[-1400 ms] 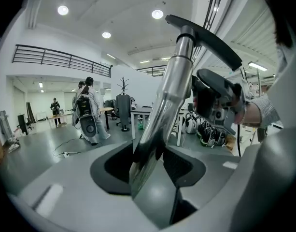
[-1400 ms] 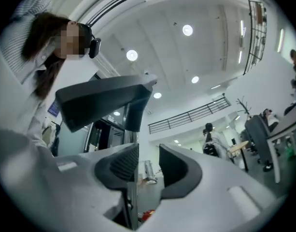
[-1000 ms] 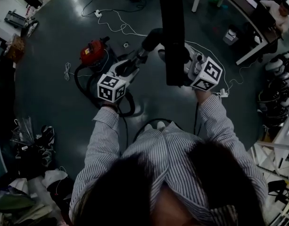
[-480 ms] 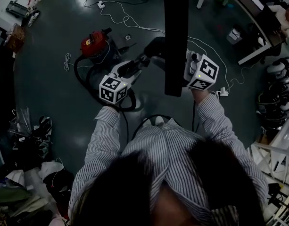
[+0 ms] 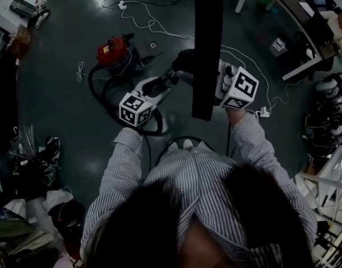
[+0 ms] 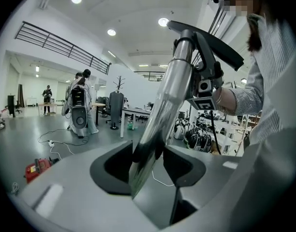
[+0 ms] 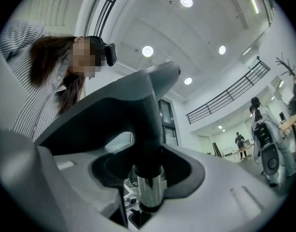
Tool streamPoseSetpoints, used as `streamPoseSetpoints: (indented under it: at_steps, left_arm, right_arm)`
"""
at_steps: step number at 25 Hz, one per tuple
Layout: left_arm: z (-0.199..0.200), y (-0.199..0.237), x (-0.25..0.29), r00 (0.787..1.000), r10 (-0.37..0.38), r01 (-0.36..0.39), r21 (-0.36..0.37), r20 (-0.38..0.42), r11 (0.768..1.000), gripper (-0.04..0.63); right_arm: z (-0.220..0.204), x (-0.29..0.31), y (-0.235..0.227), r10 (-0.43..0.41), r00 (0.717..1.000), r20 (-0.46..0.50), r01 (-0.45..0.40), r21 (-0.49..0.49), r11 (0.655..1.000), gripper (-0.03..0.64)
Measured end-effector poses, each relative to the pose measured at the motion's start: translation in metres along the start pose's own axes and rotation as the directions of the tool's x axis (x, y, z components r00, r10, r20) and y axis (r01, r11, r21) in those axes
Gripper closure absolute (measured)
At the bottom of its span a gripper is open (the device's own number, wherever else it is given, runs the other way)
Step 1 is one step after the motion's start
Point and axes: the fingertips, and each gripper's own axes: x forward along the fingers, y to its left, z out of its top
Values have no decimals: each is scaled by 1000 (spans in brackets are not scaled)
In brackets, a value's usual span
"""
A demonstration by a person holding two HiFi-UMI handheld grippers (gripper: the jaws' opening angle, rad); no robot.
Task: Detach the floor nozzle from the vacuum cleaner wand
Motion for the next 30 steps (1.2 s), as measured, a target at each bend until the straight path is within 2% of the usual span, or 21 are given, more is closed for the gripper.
streamPoseSetpoints:
  at_steps: [7, 12, 16, 18, 23, 30]
  left_arm:
    - [-6, -10, -1, 999, -54, 54, -9, -5, 998, 396]
    - [-11, -3, 0, 998, 49, -48, -36, 29, 998, 396]
    - [-24, 4, -2, 991, 137, -137, 6, -3, 991, 399]
    - [-31, -1, -3, 990, 139, -139, 26, -19, 990, 399]
    - [-28, -4, -4, 991, 130, -130, 5, 14, 992, 399]
    - [-19, 14, -19, 984, 174, -172, -45, 38, 984, 399]
  right_arm:
    - [-2, 4, 5, 10, 1000, -10, -10, 0, 1000, 437]
    - [-9, 8, -2, -101, 992, -70, 100, -11, 995, 439]
    - [-9, 12, -5, -204, 976, -80, 201, -39, 979, 439]
    - [-7, 15, -6, -217, 973, -74, 216, -29, 976, 439]
    - [-8, 10, -11, -214, 973, -89, 214, -9, 977, 439]
    - [1, -2, -30, -296, 951, -92, 298, -2, 955, 439]
